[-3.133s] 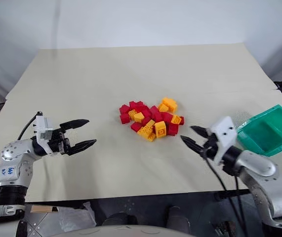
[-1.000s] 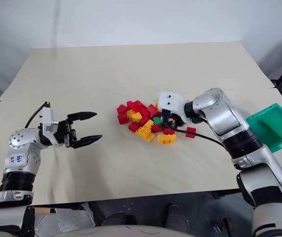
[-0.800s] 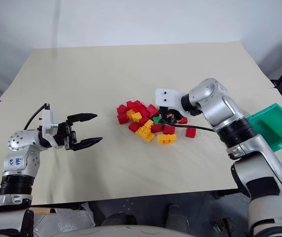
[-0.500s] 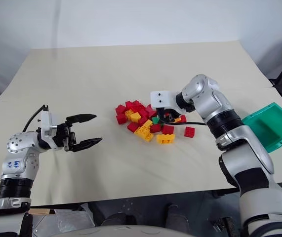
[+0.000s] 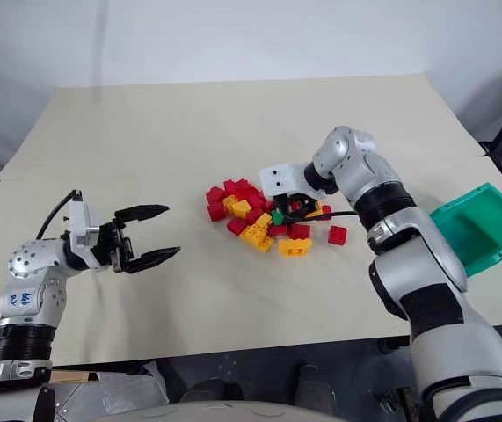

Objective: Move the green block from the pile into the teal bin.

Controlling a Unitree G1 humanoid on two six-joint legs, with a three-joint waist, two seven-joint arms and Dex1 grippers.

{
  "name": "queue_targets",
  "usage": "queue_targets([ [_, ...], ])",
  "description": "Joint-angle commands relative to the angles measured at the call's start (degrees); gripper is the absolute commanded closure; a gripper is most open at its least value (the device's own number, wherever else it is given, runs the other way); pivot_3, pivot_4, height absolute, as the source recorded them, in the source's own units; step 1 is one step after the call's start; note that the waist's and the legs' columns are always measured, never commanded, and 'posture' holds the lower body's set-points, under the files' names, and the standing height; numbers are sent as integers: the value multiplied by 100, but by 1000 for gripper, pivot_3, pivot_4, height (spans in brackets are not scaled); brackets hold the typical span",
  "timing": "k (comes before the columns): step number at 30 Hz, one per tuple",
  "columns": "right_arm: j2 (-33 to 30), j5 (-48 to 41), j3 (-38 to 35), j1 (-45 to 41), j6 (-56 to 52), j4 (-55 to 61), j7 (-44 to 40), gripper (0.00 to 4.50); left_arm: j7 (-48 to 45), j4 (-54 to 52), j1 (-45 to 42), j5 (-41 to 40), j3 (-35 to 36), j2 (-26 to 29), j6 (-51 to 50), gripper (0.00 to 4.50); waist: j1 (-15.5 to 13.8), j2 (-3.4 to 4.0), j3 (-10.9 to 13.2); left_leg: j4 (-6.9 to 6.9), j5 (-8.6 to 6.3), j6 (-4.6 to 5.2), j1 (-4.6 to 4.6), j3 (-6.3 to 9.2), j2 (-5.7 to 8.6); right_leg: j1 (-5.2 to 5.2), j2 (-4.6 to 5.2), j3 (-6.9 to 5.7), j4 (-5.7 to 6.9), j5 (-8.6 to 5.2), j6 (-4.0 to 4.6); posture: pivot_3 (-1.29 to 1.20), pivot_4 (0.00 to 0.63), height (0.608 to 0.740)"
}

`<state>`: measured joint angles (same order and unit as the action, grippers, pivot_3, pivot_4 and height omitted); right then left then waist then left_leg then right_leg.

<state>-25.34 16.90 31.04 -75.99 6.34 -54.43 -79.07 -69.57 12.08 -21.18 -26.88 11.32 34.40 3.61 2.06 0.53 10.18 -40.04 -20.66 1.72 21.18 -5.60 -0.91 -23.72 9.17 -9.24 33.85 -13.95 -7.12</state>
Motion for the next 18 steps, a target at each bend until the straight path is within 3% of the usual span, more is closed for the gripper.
queue_targets([
  [1, -40, 198, 1, -99, 58, -106, -83, 1163, 42, -132, 12, -115, 125, 65, 0, 0, 1, 0, 0, -1, 0, 0, 0, 0, 0, 0, 0, 0, 0, 0, 0, 0, 150, 740],
  [10, -35, 275, -141, -140, 90, -149, -413, 1163, 87, -50, -57, -99, 108, 39, 35, 0, 15, 3, 2, 6, 2, -3, 3, 0, 0, -4, -2, -1, -1, 0, 0, 0, 150, 740],
  [17, 244, 294, -217, -171, -17, -431, -157, 1163, 107, -30, -85, -91, 88, 14, 49, 0, 24, 4, 2, 5, 2, -4, 3, 1, -1, -4, -3, -1, 0, 0, 0, 0, 150, 740],
  [18, 271, 272, -245, -178, -32, -448, -156, 1339, 103, -31, -88, -94, 88, 16, 46, 0, 24, 5, 3, 5, 3, -5, 4, 1, -1, -4, -3, -1, 0, 0, 0, 0, 150, 740],
])
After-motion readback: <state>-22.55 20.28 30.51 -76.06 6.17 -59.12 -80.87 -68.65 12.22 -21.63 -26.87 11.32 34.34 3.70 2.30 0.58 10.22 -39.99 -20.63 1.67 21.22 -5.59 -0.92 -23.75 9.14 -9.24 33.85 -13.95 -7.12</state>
